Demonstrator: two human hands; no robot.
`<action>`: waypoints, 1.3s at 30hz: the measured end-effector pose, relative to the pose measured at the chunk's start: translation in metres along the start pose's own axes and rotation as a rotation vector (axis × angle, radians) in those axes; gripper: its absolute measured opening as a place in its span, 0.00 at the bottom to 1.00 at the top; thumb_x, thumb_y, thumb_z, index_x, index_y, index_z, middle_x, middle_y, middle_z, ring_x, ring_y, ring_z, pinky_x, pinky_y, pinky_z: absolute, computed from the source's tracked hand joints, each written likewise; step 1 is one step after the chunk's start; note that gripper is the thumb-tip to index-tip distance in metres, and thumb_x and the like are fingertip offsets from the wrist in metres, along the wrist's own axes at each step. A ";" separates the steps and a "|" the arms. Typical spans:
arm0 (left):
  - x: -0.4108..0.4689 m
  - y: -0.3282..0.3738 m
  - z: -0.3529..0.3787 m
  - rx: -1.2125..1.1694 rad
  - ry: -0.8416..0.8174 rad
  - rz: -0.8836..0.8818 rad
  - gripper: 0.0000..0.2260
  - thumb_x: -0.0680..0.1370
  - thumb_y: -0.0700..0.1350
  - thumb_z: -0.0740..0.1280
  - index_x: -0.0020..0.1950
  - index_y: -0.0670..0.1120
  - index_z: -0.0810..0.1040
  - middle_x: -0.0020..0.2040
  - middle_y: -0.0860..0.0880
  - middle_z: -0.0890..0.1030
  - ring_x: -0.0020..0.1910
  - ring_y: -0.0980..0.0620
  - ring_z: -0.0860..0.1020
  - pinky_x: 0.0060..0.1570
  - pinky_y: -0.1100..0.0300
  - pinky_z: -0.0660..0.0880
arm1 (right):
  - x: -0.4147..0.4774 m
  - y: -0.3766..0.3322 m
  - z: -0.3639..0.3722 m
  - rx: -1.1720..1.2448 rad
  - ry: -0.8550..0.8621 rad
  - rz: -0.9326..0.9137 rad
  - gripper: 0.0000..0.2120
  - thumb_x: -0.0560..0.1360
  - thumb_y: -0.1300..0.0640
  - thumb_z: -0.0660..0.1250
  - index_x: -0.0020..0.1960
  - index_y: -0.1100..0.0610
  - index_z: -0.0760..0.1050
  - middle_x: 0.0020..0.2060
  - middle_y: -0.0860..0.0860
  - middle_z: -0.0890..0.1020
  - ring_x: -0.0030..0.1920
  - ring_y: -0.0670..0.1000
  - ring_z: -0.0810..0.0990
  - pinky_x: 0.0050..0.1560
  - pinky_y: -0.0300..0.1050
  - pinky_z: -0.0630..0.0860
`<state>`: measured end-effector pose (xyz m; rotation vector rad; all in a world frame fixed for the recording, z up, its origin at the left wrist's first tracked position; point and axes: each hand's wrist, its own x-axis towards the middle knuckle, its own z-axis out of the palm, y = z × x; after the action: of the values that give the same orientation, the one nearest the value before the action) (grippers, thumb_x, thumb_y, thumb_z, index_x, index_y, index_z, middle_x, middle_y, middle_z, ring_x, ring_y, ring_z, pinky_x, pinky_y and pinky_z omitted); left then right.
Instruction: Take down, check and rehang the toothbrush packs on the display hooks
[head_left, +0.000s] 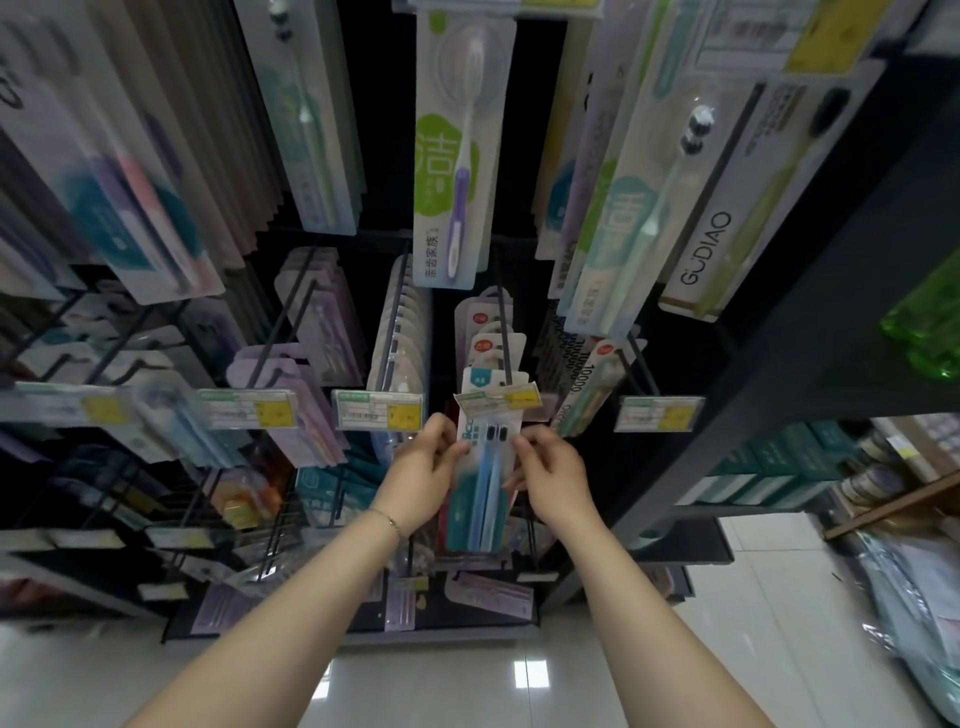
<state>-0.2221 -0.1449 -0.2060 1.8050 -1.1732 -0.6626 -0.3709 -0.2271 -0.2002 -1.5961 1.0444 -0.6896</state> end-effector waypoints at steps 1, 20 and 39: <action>-0.002 0.002 -0.001 -0.020 0.002 0.007 0.07 0.81 0.45 0.62 0.46 0.45 0.68 0.36 0.41 0.77 0.35 0.44 0.78 0.41 0.47 0.76 | -0.002 0.000 0.001 0.021 0.015 -0.010 0.09 0.81 0.58 0.61 0.42 0.53 0.75 0.32 0.50 0.80 0.30 0.49 0.80 0.33 0.39 0.77; -0.059 -0.029 -0.031 -0.037 0.099 -0.128 0.05 0.80 0.46 0.64 0.46 0.48 0.70 0.36 0.47 0.79 0.34 0.50 0.81 0.45 0.45 0.79 | -0.027 0.006 0.045 0.008 -0.187 -0.003 0.09 0.80 0.60 0.62 0.41 0.54 0.74 0.32 0.47 0.79 0.28 0.47 0.78 0.32 0.37 0.75; -0.118 -0.120 -0.142 -0.102 0.130 -0.244 0.05 0.81 0.43 0.62 0.48 0.51 0.74 0.42 0.51 0.81 0.38 0.53 0.81 0.44 0.54 0.80 | -0.053 -0.017 0.196 -0.140 -0.328 0.013 0.07 0.80 0.57 0.62 0.45 0.57 0.74 0.35 0.53 0.79 0.30 0.49 0.78 0.39 0.48 0.77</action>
<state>-0.1048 0.0373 -0.2432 1.8904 -0.8262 -0.7183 -0.2237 -0.0896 -0.2336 -1.7508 0.8732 -0.3354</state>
